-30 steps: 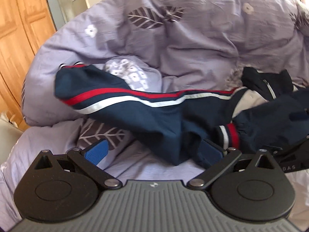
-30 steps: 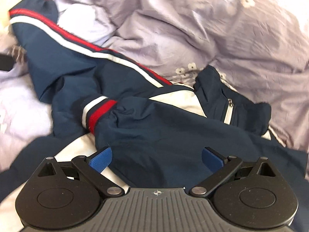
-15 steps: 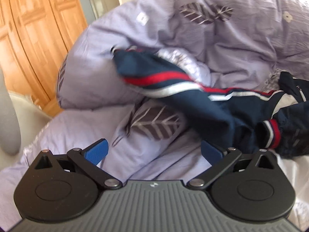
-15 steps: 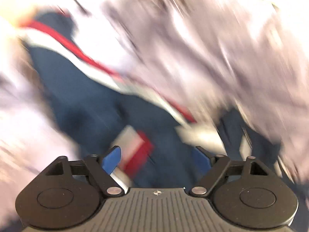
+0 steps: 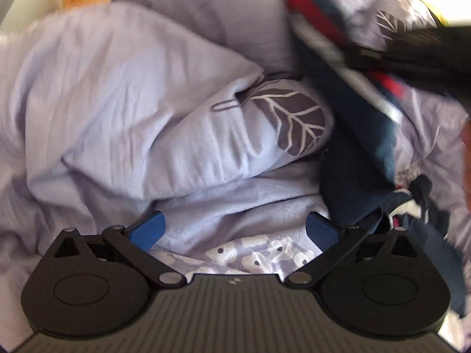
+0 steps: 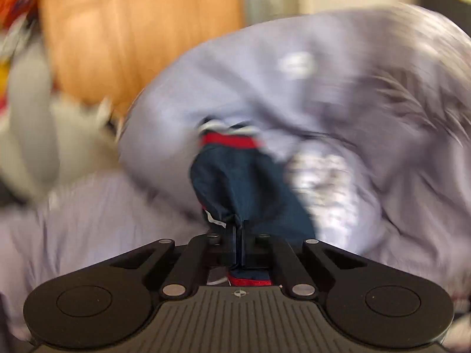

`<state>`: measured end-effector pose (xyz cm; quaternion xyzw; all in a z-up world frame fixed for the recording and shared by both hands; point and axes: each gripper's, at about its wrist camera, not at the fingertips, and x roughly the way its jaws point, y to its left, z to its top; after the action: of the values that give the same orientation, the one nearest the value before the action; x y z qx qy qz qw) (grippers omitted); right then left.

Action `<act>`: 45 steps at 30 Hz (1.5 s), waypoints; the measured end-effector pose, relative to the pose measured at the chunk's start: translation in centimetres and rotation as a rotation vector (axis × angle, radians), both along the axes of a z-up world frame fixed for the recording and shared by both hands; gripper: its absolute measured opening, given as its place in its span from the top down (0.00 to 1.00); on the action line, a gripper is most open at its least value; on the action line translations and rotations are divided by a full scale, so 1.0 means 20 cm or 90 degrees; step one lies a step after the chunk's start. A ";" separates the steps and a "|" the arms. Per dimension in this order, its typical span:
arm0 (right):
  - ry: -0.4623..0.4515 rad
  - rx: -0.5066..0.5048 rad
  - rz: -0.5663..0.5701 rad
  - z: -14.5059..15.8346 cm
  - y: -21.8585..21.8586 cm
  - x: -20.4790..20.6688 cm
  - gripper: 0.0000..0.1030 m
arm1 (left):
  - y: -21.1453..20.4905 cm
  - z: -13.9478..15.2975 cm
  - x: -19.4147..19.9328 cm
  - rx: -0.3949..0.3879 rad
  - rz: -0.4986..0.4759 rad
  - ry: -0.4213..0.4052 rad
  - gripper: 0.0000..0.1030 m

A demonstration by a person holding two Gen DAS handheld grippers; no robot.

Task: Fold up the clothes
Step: 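Grasp the other striped sleeve cuff with the right gripper and lift it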

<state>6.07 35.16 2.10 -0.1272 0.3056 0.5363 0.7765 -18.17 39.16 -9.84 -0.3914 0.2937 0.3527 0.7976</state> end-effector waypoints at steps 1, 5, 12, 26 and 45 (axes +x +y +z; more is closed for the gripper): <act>0.005 0.018 -0.033 0.02 -0.11 0.07 0.95 | 0.00 0.00 0.00 0.001 -0.002 -0.003 0.01; -0.014 -0.006 -0.161 0.01 -0.62 0.34 0.95 | -0.03 0.01 0.03 0.013 -0.018 0.010 0.01; 0.004 -0.246 -0.420 -0.36 -1.33 0.72 0.33 | -0.02 0.01 0.05 0.013 -0.022 0.022 0.01; 0.133 -0.167 -0.487 -0.40 -0.67 0.99 0.00 | -0.07 0.01 0.17 0.051 -0.066 0.084 0.01; 0.128 -0.092 -0.575 -0.38 -1.96 0.61 0.39 | -0.65 0.13 0.92 0.290 -0.443 0.134 0.00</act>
<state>18.28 -4.09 -5.41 0.0174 0.4403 0.1316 0.8880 0.29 26.21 -7.15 -0.0447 0.4024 0.1565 0.9009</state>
